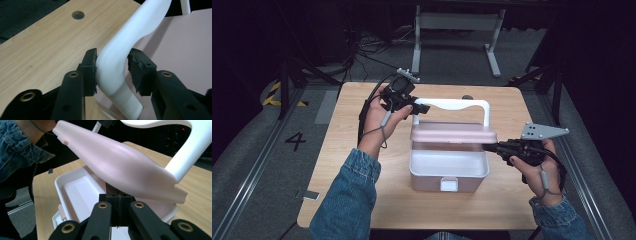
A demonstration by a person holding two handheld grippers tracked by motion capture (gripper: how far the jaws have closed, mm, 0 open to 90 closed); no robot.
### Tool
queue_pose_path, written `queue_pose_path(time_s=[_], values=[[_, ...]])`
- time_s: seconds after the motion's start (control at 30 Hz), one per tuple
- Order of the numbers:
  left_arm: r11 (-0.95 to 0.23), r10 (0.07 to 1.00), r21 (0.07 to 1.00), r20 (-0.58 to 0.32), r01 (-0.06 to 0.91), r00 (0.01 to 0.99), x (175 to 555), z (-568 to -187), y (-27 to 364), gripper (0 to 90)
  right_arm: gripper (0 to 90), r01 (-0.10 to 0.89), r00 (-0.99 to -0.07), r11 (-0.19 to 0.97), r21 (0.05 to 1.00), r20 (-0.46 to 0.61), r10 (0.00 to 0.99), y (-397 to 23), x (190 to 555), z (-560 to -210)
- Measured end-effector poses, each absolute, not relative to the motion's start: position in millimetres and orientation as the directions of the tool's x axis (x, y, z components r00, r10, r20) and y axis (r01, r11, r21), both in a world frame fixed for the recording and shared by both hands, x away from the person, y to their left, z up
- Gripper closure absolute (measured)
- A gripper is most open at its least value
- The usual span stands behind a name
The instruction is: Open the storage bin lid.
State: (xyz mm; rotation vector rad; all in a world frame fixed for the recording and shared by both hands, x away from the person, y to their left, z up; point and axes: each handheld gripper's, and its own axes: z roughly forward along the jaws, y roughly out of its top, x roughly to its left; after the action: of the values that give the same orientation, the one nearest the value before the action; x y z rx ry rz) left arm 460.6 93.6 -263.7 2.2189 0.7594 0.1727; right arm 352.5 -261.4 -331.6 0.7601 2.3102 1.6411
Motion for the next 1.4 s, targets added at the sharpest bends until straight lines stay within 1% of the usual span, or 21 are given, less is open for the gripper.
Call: queue_pose_path(time_s=[0.1, 0.23, 0.43, 0.57, 0.63, 0.7, 0.83, 0.87, 0.9, 1.03, 1.1, 1.13, 1.2, 1.3, 1.4], values=[[-0.523, 0.572, 0.717, -0.107, 0.462, 0.814, 455, -260, 96, 50.4, 90.0, 0.286, -0.845, 0.241, 0.928, 0.125, 0.521, -260, 354, -332], [-0.504, 0.583, 0.75, -0.071, 0.429, 0.81, 441, -250, 107, 47.0, 90.0, 0.277, -0.845, 0.233, 0.932, 0.12, 0.521, -259, 354, -332], [-0.48, 0.581, 0.778, -0.064, 0.405, 0.811, 422, -238, 127, 48.8, 90.0, 0.267, -0.842, 0.227, 0.936, 0.112, 0.528, -259, 356, -331], [-0.459, 0.59, 0.8, -0.05, 0.386, 0.806, 402, -233, 148, 49.1, 90.0, 0.255, -0.841, 0.223, 0.941, 0.102, 0.532, -258, 357, -329], [-0.439, 0.598, 0.811, -0.058, 0.387, 0.799, 394, -236, 156, 50.3, 90.0, 0.254, -0.839, 0.217, 0.943, 0.103, 0.534, -258, 358, -328], [-0.452, 0.586, 0.801, -0.064, 0.392, 0.808, 387, -239, 163, 51.1, 90.0, 0.249, -0.839, 0.212, 0.945, 0.101, 0.535, -258, 359, -328], [-0.487, 0.576, 0.786, -0.037, 0.379, 0.817, 378, -247, 166, 53.1, 90.0, 0.242, -0.839, 0.21, 0.947, 0.095, 0.535, -258, 361, -326], [-0.486, 0.576, 0.788, -0.037, 0.379, 0.816, 375, -250, 166, 53.1, 90.0, 0.242, -0.839, 0.21, 0.947, 0.095, 0.535, -258, 361, -326], [-0.496, 0.572, 0.79, -0.016, 0.361, 0.82, 371, -257, 167, 53.0, 90.0, 0.244, -0.838, 0.203, 0.948, 0.101, 0.536, -258, 362, -326], [-0.495, 0.549, 0.794, -0.029, 0.353, 0.835, 366, -269, 166, 51.3, 90.0, 0.247, -0.838, 0.19, 0.95, 0.111, 0.534, -259, 366, -324], [-0.497, 0.539, 0.801, -0.014, 0.332, 0.842, 365, -276, 166, 50.8, 90.0, 0.251, -0.838, 0.186, 0.95, 0.117, 0.532, -259, 366, -324], [-0.5, 0.537, 0.8, -0.016, 0.333, 0.844, 364, -280, 165, 48.2, 90.0, 0.253, -0.837, 0.18, 0.95, 0.123, 0.533, -260, 368, -323], [-0.503, 0.525, 0.807, 0.001, 0.31, 0.851, 363, -291, 159, 46.2, 90.0, 0.26, -0.836, 0.171, 0.95, 0.133, 0.532, -259, 368, -323], [-0.495, 0.53, 0.826, 0.042, 0.269, 0.847, 363, -300, 152, 42.2, 90.0, 0.262, -0.833, 0.166, 0.951, 0.136, 0.537, -259, 369, -322], [-0.494, 0.532, 0.833, 0.063, 0.249, 0.844, 367, -306, 143, 37.2, 90.0, 0.267, -0.832, 0.162, 0.95, 0.143, 0.537, -259, 369, -322]])
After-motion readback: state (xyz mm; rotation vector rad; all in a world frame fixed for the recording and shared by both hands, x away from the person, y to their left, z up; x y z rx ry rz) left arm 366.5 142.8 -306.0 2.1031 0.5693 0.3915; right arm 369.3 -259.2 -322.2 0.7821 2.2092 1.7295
